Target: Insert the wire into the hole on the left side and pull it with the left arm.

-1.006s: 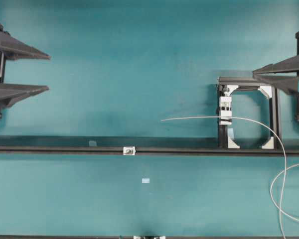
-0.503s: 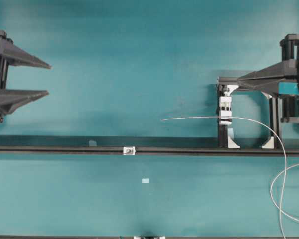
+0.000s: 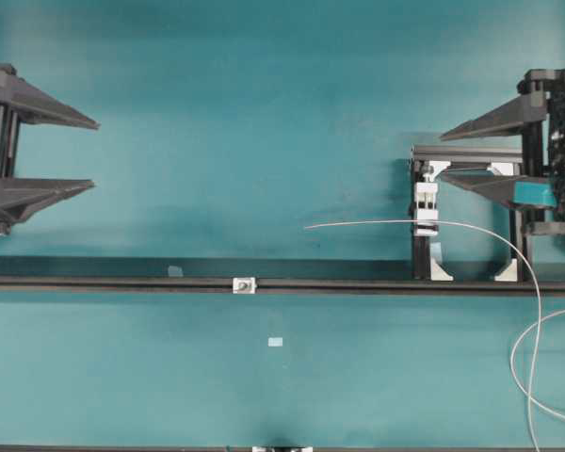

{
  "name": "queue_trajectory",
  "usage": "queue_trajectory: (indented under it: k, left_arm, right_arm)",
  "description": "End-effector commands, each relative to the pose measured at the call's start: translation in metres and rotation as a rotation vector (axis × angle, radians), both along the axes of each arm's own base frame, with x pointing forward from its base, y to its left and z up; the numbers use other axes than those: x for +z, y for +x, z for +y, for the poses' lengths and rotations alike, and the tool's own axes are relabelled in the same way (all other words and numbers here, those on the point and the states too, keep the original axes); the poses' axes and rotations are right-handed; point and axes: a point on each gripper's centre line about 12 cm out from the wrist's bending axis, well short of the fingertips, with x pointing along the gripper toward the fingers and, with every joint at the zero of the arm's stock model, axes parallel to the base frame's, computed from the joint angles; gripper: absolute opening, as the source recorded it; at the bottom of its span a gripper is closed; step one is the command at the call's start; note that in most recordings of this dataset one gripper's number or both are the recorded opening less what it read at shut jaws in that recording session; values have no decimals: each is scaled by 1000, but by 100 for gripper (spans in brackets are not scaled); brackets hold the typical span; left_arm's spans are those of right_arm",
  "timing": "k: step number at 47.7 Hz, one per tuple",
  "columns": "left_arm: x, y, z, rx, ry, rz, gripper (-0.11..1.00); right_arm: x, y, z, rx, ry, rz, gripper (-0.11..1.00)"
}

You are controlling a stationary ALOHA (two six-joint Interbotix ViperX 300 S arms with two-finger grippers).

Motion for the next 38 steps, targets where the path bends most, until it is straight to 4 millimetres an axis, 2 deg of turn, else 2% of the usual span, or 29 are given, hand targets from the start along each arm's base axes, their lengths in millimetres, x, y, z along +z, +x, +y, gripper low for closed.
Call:
queue_trajectory:
  k: [1, 7, 14, 38]
  left_arm:
    - [-5, 10, 0, 1, 1, 14, 56]
    - [-19, 25, 0, 6, 5, 55, 56]
    - [-34, 31, 3, 18, 12, 87, 56]
    - [-58, 46, 3, 20, 20, 160, 56]
  right_arm:
    - [4, 8, -1, -3, 6, -8, 67]
    - [-5, 17, -1, -4, 6, 21, 67]
    - [-15, 27, -1, -10, 38, 67, 67]
    - [-45, 45, -1, -17, 67, 189, 67]
